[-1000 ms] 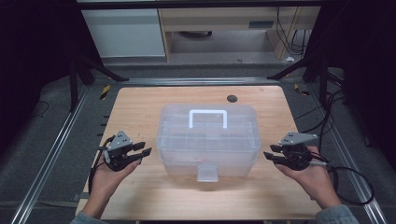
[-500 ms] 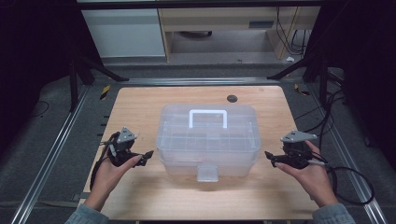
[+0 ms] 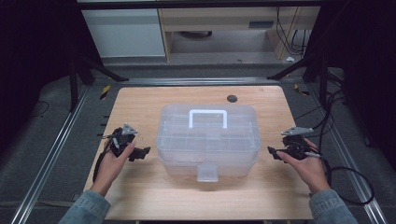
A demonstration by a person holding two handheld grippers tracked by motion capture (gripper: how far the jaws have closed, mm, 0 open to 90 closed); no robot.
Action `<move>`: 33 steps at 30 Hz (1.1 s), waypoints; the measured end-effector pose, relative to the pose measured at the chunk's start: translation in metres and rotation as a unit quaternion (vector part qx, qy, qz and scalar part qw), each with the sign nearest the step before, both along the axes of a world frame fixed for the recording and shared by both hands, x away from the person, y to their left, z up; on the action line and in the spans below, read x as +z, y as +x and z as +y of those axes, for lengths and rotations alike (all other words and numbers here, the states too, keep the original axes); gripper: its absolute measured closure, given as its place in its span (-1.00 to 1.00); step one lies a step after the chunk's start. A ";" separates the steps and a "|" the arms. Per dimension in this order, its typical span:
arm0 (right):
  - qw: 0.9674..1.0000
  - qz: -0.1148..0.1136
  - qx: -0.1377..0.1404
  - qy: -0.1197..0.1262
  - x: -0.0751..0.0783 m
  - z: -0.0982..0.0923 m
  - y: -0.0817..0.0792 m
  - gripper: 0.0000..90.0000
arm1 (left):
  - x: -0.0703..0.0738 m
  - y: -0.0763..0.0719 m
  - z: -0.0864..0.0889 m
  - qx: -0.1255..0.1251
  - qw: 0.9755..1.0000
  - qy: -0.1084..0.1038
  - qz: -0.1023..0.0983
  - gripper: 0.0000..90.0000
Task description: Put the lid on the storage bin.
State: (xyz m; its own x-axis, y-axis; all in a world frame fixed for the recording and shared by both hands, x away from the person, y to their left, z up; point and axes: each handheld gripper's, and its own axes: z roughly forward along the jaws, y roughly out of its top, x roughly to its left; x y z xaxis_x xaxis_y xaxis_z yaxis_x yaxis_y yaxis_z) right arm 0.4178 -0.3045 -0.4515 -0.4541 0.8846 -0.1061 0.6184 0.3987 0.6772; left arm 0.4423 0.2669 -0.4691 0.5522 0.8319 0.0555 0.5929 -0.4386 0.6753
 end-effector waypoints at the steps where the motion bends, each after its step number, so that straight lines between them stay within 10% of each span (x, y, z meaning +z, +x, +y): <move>1: 1.000 0.000 0.000 0.000 0.000 0.000 0.000 -0.35 | 0.000 0.000 0.000 0.000 1.000 0.000 0.000 -0.86; 7: 1.000 0.006 -0.007 0.003 -0.011 0.000 0.023 -0.11 | -0.011 0.015 0.003 0.014 1.000 -0.003 0.006 -0.86; 18: 0.997 0.009 -0.067 0.043 -0.026 -0.018 0.071 -0.35 | -0.024 0.040 0.009 0.047 0.999 -0.017 -0.005 -0.86; 21: 0.996 0.001 -0.077 0.047 -0.028 -0.019 0.078 -0.40 | -0.026 0.047 0.006 0.046 0.999 0.018 -0.020 -0.86; 24: 0.994 -0.002 -0.092 0.052 -0.035 -0.020 0.089 -0.48 | -0.030 0.055 0.007 0.056 0.998 -0.017 -0.005 -0.86; 33: 0.990 -0.016 -0.118 0.070 -0.048 -0.019 0.104 -0.55 | -0.044 0.065 0.015 0.079 0.996 -0.034 0.000 -0.89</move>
State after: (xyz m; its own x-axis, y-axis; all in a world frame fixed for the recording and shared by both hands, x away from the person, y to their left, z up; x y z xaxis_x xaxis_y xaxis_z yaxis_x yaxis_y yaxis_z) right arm 0.5220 -0.3232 -0.4990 -0.2312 0.9728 0.0141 0.6601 0.1462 0.7368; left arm 0.5075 0.2823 -0.5129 0.4138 0.9104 -0.0046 0.6508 -0.2922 0.7007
